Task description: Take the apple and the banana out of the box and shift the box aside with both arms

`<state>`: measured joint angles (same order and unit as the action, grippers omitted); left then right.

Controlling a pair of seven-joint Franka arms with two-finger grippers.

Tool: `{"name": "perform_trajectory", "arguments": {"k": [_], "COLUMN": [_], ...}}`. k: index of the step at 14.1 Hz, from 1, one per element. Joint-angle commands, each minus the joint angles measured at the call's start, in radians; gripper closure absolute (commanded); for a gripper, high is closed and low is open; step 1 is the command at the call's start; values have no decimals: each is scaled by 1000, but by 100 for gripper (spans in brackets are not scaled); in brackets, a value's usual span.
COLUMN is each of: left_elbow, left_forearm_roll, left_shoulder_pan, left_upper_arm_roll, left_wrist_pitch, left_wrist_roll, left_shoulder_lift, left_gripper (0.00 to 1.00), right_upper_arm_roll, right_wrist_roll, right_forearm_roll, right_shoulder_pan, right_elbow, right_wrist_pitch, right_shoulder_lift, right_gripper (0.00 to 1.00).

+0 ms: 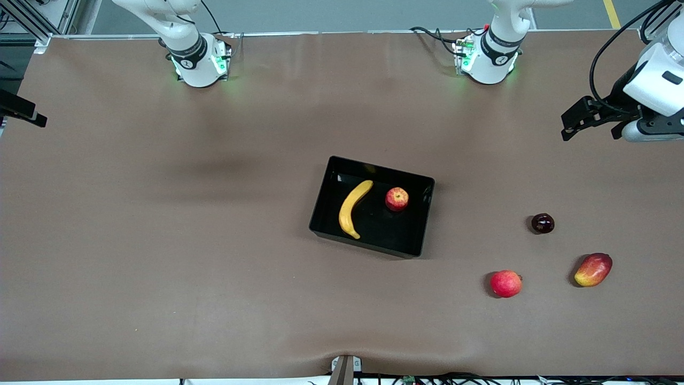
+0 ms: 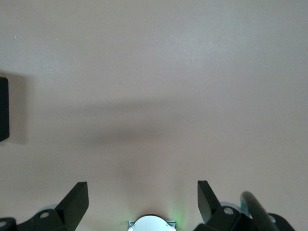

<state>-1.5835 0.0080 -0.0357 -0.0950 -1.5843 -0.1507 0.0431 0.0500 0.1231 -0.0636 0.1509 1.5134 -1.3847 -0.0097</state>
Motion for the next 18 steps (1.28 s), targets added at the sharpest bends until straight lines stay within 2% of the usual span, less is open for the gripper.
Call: {"name": "perform_trajectory", "arguments": {"k": [1,5,8,10,14,18], "left_elbow": [20,20,22,20,-28,-134], "left_forearm_roll": [-8,-6,-13,-17,-13,-8], "left_shoulder_pan": [8,8,-13,-50,-127,-208], "left_upper_arm_roll": [0,0,-14,-55,-112,-114], "left_wrist_pitch": [27,26,26,8,-112,-325], "left_wrist_roll": [20,19,20,-4,-120,-191], "left_shoulder_lift": [-5,-12,-69,-121,-216,-279], "left_gripper": [0,0,0,0,0,0], "right_upper_arm_roll": [-16,-16,-16,-16,-16,-16], "right_wrist_roll": [13,13,13,13,13,13], "right_forearm_roll": [-22,-22,-22,-31,-33,-35], "right_shoulder_pan": [30,30,30,32,33,33], "right_elbow": [-7,-5,-5,-7,-5,-7], "right_wrist_pitch": [13,13,13,15,15,15], "right_shoulder_lift": [4,4,4,5,5,5], "right_gripper": [0,0,0,0,0,0]}}
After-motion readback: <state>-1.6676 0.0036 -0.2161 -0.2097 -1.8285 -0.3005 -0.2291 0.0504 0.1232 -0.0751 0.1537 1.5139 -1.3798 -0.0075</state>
